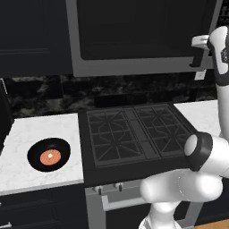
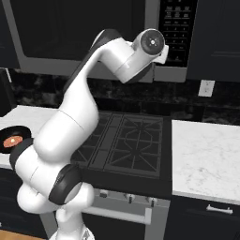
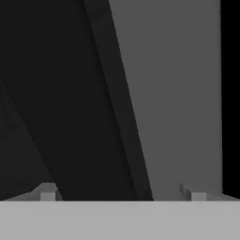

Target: Open the microwave, place the bowl with waffle inside the microwave, then close the microwave door and turn it on.

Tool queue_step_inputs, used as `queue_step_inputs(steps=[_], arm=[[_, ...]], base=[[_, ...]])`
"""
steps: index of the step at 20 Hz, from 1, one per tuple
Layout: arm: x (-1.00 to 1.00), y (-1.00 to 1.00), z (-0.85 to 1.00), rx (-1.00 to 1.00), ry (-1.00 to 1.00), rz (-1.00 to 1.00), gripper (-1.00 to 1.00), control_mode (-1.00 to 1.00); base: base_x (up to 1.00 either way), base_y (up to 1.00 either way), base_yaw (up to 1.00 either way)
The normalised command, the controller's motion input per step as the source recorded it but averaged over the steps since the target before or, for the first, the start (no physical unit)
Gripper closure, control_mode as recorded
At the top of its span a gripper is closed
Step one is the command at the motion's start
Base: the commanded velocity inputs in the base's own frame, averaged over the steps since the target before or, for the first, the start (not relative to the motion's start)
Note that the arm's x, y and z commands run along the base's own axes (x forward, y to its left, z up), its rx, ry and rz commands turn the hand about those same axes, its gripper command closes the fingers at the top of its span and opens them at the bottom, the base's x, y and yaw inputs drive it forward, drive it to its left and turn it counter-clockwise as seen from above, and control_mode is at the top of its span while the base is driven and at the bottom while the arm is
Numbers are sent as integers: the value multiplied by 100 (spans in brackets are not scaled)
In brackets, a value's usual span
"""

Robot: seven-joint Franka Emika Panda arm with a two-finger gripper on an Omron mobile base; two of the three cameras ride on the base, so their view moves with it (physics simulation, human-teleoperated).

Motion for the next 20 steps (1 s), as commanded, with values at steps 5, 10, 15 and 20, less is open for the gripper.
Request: queue_step_inputs(steps=[5, 10, 15, 20], arm=[[-51, 31, 0, -11, -5, 7, 100, -100], [-88, 4, 17, -7, 0, -21, 100, -100], [-100, 0, 22, -6, 0, -46, 100, -100], [-100, 0, 14, -3, -8, -47, 100, -100]], base=[[0, 0, 0], [0, 0, 0], [0, 0, 0], [0, 0, 0]])
